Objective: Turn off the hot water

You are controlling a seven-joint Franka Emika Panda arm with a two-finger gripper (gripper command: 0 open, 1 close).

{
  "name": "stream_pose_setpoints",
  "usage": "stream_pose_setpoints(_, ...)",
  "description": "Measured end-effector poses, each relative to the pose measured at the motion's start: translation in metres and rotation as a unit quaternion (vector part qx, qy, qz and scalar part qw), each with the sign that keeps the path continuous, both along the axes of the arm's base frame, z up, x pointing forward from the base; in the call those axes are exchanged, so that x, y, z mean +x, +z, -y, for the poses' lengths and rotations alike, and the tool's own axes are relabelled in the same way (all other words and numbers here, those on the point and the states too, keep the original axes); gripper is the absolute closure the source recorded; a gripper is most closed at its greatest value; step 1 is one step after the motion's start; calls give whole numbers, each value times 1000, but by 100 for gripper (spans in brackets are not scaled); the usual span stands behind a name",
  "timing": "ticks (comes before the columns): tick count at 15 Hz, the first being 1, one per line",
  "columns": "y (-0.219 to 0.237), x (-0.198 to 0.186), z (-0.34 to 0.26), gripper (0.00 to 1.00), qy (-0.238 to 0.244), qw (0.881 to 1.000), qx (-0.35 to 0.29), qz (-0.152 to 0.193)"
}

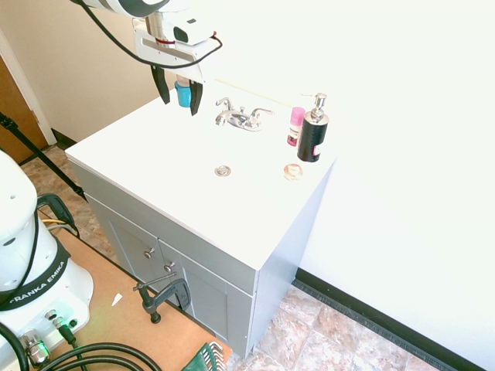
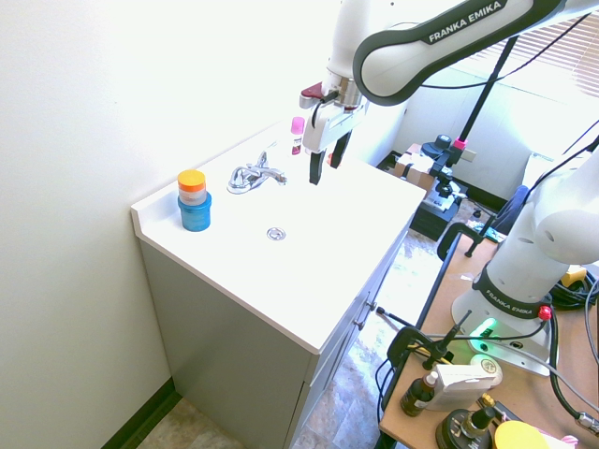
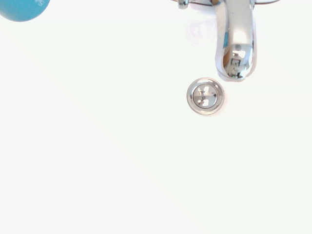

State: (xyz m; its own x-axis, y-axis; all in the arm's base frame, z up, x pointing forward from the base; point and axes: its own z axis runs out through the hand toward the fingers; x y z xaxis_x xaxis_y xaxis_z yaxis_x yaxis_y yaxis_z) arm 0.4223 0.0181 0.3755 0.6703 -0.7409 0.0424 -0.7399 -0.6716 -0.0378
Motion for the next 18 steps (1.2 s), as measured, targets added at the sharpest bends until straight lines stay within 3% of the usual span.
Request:
stream_pose_setpoints(2, 2, 2, 0, 0, 0, 1000, -9, 4)
stream_pose_setpoints(6, 26, 39, -8, 0, -45, 995, -75, 54)
stream_pose_setpoints(9, 12, 58, -24, 0, -80, 988, -101, 82)
stream_pose_setpoints(18, -29, 125, -39, 0, -135, 968, -173, 118)
